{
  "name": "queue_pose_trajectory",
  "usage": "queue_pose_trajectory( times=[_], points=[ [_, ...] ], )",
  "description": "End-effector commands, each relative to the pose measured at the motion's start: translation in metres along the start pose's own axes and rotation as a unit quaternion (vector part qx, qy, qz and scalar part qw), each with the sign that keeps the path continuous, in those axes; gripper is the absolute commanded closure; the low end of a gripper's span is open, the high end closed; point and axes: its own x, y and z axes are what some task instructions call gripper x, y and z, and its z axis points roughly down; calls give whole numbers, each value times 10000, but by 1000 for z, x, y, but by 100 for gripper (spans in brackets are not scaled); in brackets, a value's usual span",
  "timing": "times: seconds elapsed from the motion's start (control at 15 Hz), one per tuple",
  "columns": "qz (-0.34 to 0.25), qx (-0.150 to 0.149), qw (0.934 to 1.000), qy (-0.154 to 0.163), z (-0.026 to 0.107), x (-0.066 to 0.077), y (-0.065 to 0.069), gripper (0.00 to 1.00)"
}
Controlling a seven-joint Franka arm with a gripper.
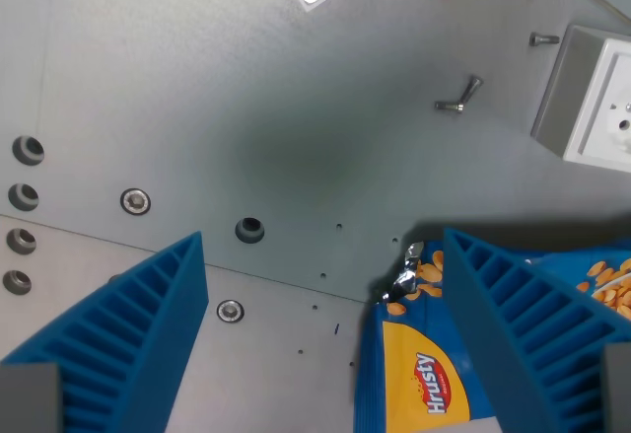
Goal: Rotate around base positive y
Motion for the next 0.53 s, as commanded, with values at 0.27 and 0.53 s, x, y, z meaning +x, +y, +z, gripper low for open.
queue_pose_trajectory(
  times=[0.27,0.53],
  points=[
    [-3,74,9997,-221,-3,0,0,0],
    [-4,156,9988,-474,-3,0,0,0]
  ],
)
